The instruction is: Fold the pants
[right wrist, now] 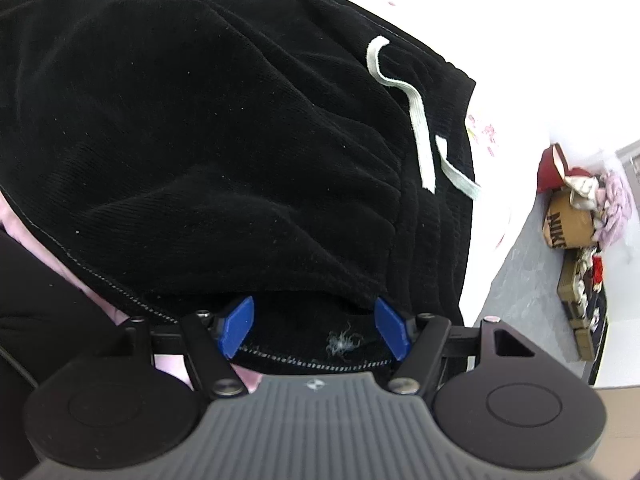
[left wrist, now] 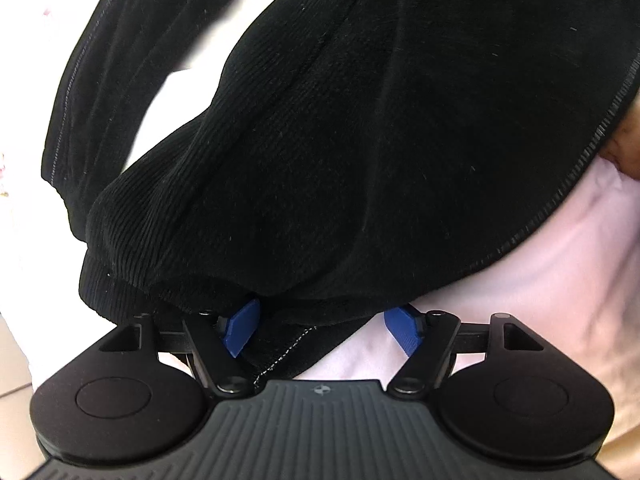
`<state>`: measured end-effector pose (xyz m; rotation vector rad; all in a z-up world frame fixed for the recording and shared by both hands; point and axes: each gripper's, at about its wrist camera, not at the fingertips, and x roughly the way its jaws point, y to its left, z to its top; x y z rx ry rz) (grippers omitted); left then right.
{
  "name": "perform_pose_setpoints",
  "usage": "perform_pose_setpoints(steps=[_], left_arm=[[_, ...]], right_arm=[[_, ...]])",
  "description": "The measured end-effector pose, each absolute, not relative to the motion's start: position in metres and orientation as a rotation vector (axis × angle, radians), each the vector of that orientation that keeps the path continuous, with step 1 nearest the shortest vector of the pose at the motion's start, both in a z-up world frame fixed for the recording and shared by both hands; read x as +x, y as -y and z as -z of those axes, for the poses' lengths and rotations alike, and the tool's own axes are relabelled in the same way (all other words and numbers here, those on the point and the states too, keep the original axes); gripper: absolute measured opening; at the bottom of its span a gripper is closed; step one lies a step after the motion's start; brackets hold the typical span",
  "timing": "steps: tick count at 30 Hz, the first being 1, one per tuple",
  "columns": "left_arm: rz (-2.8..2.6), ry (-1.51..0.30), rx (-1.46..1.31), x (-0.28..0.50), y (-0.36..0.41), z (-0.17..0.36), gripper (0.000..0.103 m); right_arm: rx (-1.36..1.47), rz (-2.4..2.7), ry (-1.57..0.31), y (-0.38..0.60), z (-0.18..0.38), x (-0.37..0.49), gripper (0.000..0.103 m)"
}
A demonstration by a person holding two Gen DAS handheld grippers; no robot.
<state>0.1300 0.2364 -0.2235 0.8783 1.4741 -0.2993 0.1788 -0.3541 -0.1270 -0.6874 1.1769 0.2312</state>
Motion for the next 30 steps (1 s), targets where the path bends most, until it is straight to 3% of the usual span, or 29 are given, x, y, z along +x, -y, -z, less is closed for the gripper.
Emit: perform_pose_setpoints(steps=[3,5,7,10,13,20,23,25,26,27,30], left_arm=[[0.248,-1.491,0.890,0.133,-0.229,0.229,0.082],[0.230,-1.485,0.893,0.136,-0.222,0.230,0.073],[0.203,-1.465,0.882,0.134,-0.219,0.226,0.048],[0.119,-1.433,0.821,0.135,-0.215,0.212,0.031],[0.052,-1.391,0.762,0.125,-0.210,0.195,0.021],[-0.054,-1.292,0.552,0.123,-0.214,0.127,0.011],[-0.089,-1.263,0.502,0.128,-0.212,0.103,0.011],[-0.111,-1.235,0.491,0.129,-0.207,0.093,0.011],[-0.121,-1.220,0.487,0.130,-0.206,0.089,0.011],[-0.133,-1.206,0.480,0.127,-0.202,0.083,0.011],[-0.161,-1.189,0.433,0.122,-0.201,0.070,0.011]], right_arm=[[-0.711,-0.258,-1.172,0.354,0.131,0.179,0.064],[-0.737,-0.279,-1.170,0.350,0.131,0.175,0.064],[-0.772,-0.301,-1.160,0.347,0.131,0.172,0.064],[-0.849,-0.361,-1.141,0.343,0.126,0.164,0.064],[-0.942,-0.434,-1.116,0.345,0.122,0.152,0.064],[-1.095,-0.572,-1.143,0.351,0.128,0.131,0.065],[-1.167,-0.599,-1.138,0.348,0.144,0.124,0.067],[-1.190,-0.580,-1.101,0.348,0.151,0.122,0.062],[-1.171,-0.568,-1.087,0.348,0.151,0.122,0.049],[-1.146,-0.559,-1.086,0.347,0.149,0.122,0.029],[-1.118,-0.530,-1.032,0.347,0.135,0.116,0.015]])
